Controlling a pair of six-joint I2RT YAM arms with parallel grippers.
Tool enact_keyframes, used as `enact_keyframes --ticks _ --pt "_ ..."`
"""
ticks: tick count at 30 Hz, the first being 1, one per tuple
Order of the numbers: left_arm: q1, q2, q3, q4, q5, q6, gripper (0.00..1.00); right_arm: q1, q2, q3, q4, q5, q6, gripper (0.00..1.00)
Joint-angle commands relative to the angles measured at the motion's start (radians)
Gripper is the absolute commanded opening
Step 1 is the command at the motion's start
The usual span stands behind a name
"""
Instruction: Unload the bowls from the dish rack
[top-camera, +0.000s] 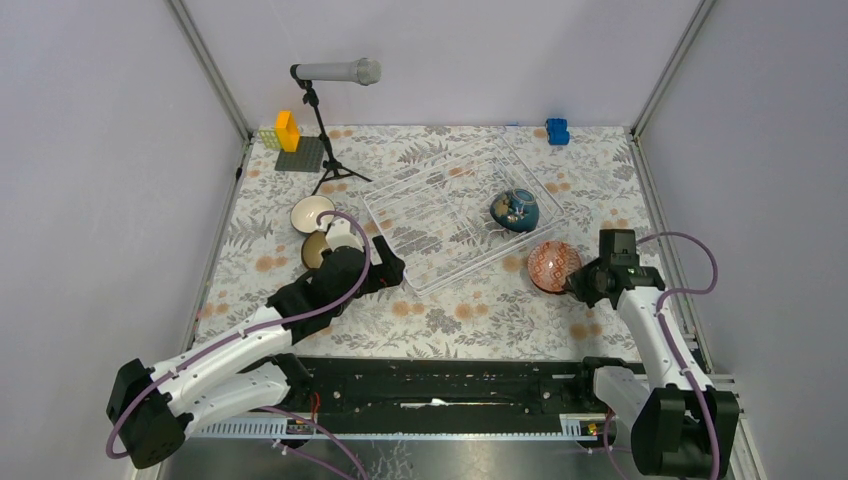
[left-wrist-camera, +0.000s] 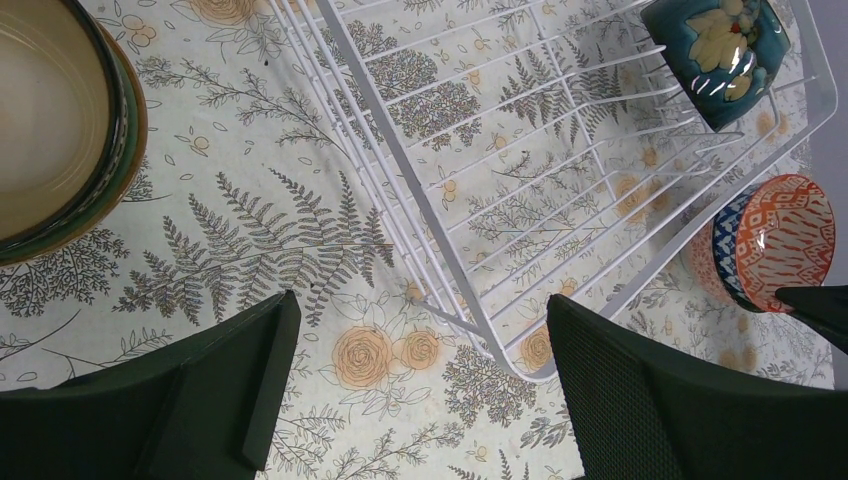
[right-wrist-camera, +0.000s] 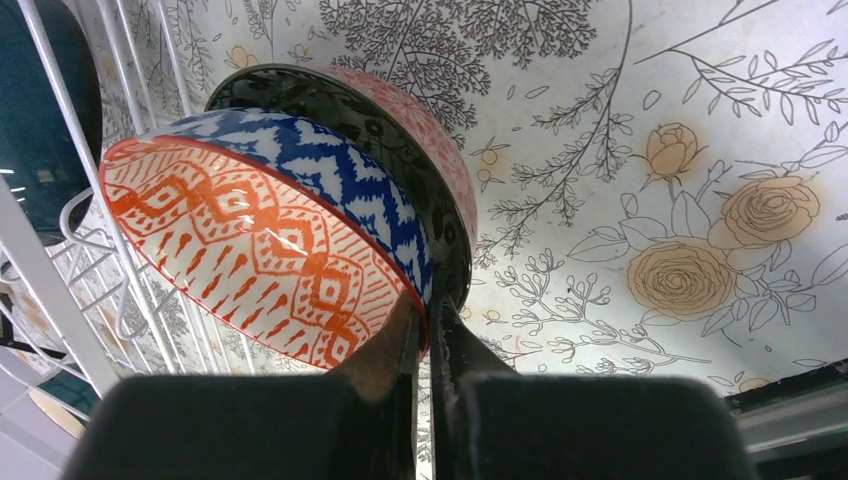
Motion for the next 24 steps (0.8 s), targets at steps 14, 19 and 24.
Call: enact_keyframes --ticks 14,19,24 --pt "0.006 -0.008 -0.005 0.038 -0.008 0.001 0.99 -0.017 -0.09 0.12 -0.07 0.012 -0.093 0.92" --pt "0.006 -0.004 -0.007 0.044 -0.007 -0.001 0.99 -0.015 -0.122 0.203 0.018 -0.1 -0.298 1.0" --pt "0.006 0.015 -0.004 0.067 0.015 -0.011 0.99 -0.015 -0.256 0.155 0.246 -0.207 -0.41 1.0"
